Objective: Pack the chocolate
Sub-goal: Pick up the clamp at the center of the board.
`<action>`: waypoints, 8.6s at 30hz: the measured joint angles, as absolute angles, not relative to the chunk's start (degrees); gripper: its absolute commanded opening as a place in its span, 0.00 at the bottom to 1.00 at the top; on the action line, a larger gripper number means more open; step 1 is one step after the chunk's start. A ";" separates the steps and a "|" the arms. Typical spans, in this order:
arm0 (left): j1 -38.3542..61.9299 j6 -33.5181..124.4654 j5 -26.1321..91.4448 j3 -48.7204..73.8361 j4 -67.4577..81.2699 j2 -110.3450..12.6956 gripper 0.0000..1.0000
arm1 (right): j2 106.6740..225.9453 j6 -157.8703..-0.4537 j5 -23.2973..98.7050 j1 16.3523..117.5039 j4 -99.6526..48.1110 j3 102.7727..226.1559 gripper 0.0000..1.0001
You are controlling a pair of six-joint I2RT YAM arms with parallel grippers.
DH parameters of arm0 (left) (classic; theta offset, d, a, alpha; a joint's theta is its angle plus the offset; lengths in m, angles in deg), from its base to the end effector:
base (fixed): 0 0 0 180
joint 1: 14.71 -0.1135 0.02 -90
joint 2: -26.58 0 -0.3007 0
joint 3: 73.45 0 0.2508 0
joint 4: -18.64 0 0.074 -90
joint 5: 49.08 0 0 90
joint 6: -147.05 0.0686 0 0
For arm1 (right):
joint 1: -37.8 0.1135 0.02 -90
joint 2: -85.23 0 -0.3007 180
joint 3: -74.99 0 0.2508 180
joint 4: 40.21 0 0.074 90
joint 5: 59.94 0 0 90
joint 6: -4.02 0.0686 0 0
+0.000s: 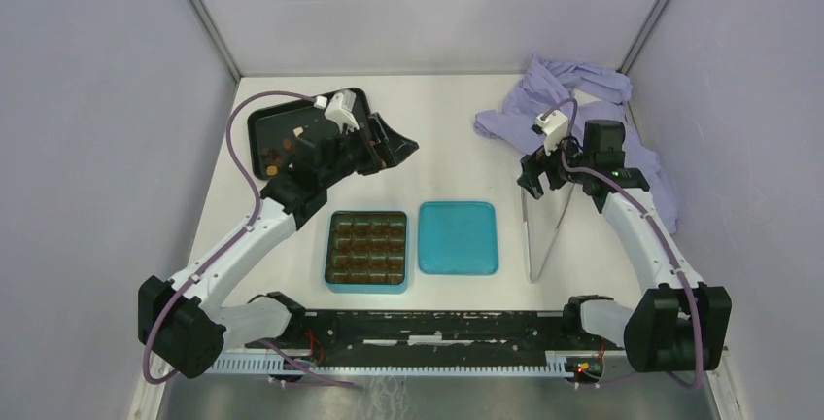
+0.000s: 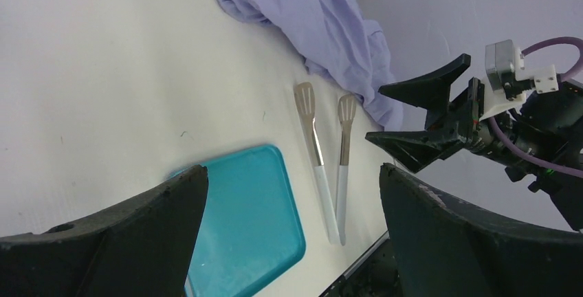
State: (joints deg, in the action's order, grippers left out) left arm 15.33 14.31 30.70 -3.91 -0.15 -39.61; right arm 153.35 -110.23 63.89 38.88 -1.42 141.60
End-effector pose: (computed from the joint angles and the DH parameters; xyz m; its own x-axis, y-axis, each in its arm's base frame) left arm 0.2410 -0.1534 0.3656 -0.6041 -0.4222 -0.6759 0.3142 0.6533 -0.6889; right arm 0.2578 0.0431 0.3012 -0.4088 -0.3489 -0.8433 -0.6669 0.7450 0.0151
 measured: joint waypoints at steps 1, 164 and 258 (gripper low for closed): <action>15.33 14.29 30.77 -4.78 -0.13 -39.50 0.99 | 153.15 -110.03 61.66 38.88 -1.46 140.58 0.87; 38.85 3.54 32.95 -1.68 76.09 -71.44 0.87 | 159.68 -12.79 77.26 44.24 -61.59 145.89 0.00; 39.15 -2.02 41.15 -2.18 91.72 -76.73 0.84 | 159.31 -12.61 72.96 45.20 -66.66 142.37 0.00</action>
